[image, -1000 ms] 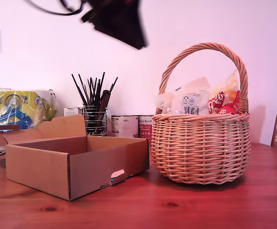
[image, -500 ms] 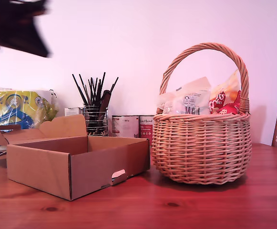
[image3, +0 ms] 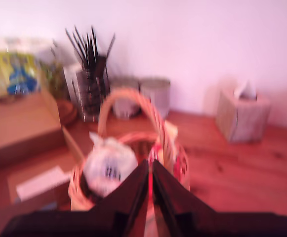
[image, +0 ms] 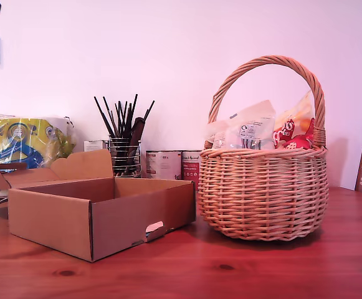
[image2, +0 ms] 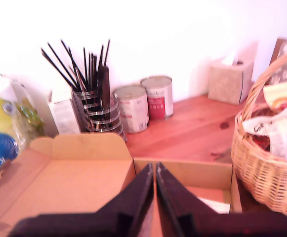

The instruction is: Move the bags of Easter eggs from the cardboard box on the left into the woven basket on the right side.

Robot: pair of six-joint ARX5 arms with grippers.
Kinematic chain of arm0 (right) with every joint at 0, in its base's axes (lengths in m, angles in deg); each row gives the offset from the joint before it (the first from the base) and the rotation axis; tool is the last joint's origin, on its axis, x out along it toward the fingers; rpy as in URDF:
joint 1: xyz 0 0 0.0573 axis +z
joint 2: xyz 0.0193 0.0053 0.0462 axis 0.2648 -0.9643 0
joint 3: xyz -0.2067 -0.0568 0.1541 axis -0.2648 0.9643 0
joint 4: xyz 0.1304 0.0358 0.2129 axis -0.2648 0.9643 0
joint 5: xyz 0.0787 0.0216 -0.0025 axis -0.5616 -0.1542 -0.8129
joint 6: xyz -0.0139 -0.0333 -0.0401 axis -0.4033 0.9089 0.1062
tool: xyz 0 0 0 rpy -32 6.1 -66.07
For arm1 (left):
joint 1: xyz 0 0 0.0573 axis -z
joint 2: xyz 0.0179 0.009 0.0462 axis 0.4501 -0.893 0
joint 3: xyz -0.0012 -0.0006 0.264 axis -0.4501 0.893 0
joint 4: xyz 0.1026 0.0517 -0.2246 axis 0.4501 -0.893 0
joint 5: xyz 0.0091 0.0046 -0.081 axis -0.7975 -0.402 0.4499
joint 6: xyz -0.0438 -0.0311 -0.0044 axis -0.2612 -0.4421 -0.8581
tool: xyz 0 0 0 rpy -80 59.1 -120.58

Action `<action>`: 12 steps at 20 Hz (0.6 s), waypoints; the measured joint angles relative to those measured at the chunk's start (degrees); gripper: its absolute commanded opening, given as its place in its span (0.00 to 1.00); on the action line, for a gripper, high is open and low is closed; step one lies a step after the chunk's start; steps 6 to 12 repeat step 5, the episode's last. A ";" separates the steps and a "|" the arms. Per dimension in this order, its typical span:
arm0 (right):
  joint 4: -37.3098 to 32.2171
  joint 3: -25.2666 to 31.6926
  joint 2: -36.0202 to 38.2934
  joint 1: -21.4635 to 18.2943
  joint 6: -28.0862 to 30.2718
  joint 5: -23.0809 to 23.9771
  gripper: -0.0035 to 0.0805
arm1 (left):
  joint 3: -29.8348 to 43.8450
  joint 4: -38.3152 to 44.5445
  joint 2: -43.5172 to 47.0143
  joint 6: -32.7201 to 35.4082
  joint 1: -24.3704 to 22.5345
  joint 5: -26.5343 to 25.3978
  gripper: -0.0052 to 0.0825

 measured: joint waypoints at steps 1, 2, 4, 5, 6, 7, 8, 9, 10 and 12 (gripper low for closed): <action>1.11 0.00 -0.07 0.00 0.00 0.00 0.03 | 0.00 -0.20 -0.20 0.00 0.02 -0.07 0.05; 2.38 0.00 -0.20 0.00 0.00 -0.02 0.03 | 0.00 -0.48 -0.70 0.00 0.00 -0.15 0.05; 5.64 0.00 -0.55 0.00 0.00 0.00 0.03 | 0.00 -2.10 -1.31 0.00 0.02 -0.15 0.05; 7.02 0.00 -0.72 0.00 0.00 0.00 0.03 | 0.00 -2.67 -1.18 0.00 0.02 -0.13 0.05; 7.02 0.00 -0.72 0.00 0.00 0.00 0.03 | 0.00 -2.67 -1.18 0.00 0.02 -0.13 0.05; 7.02 0.00 -0.72 0.00 0.00 0.00 0.03 | 0.00 -2.67 -1.18 0.00 0.02 -0.13 0.05; 7.02 0.00 -0.72 0.00 0.00 0.00 0.03 | 0.00 -2.67 -1.18 0.00 0.02 -0.13 0.05; 7.02 0.00 -0.72 0.00 0.00 0.00 0.03 | 0.00 -2.67 -1.18 0.00 0.02 -0.13 0.05; 7.02 0.00 -0.72 0.00 0.00 0.00 0.03 | 0.00 -2.67 -1.18 0.00 0.02 -0.13 0.05; 7.02 0.00 -0.72 0.00 0.00 0.00 0.03 | 0.00 -2.67 -1.18 0.00 0.02 -0.13 0.05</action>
